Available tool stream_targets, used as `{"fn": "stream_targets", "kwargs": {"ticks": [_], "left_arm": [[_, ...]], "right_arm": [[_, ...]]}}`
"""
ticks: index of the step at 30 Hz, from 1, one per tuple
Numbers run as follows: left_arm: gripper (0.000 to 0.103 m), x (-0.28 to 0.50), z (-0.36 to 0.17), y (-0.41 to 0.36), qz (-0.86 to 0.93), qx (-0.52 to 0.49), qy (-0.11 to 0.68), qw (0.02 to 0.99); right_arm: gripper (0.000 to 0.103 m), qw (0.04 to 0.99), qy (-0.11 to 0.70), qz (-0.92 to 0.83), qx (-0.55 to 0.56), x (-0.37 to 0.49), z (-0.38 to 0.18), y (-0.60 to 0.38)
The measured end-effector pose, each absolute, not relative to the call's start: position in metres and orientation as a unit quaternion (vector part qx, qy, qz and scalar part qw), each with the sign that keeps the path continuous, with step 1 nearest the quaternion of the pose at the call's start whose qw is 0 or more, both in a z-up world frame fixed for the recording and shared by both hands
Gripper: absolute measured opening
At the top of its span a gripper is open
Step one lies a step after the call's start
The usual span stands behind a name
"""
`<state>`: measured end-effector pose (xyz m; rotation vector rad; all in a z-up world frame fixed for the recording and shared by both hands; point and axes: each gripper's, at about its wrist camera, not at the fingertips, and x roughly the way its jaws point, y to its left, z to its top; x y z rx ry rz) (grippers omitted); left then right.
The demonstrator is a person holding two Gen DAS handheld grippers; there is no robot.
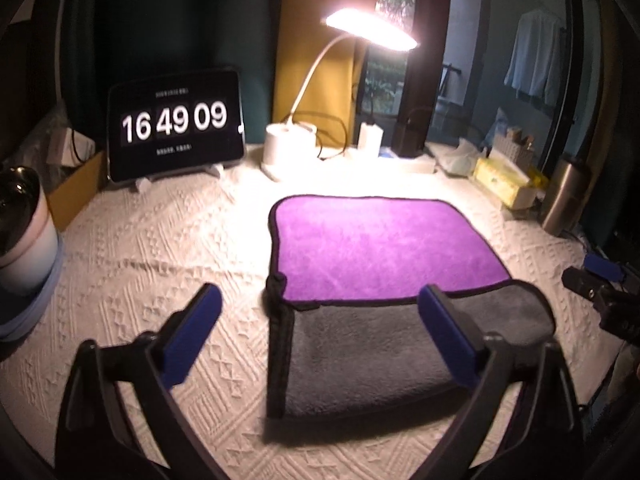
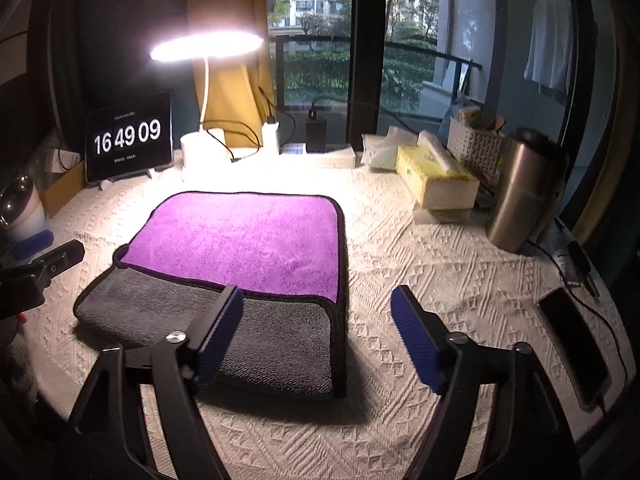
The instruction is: Fold towel
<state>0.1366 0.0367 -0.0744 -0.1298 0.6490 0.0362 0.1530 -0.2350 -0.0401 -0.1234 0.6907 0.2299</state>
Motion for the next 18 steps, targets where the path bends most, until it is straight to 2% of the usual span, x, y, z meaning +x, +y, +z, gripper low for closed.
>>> {"fn": "stream_targets", "kwargs": {"ticks": [1,6,8,10,12,18], "left_arm": [[0.090,0.140,-0.078,0.038,0.017,-0.067,0.326,0.943],[0.086,0.153,-0.096,0.042,0.019,-0.074,0.353,0.933],[0.077,0.158,-0.101,0.043,0.017,-0.076,0.364,0.928],[0.073,0.162,-0.107,0.043,0.017,-0.077,0.375,0.923],[0.070,0.165,-0.112,0.043,0.018,-0.077,0.386,0.919],[0.051,0.172,-0.125,0.040,0.006,-0.074,0.414,0.907]], "right_arm": [[0.075,0.931,0.341,0.114,-0.060,0.156,-0.042,-0.235],[0.067,0.922,0.362,0.122,-0.057,0.168,-0.056,-0.235],[0.064,0.919,0.370,0.125,-0.055,0.172,-0.061,-0.236],[0.063,0.916,0.376,0.127,-0.056,0.176,-0.065,-0.236],[0.056,0.913,0.383,0.130,-0.054,0.181,-0.070,-0.237],[0.050,0.903,0.404,0.137,-0.053,0.192,-0.086,-0.237]]}}
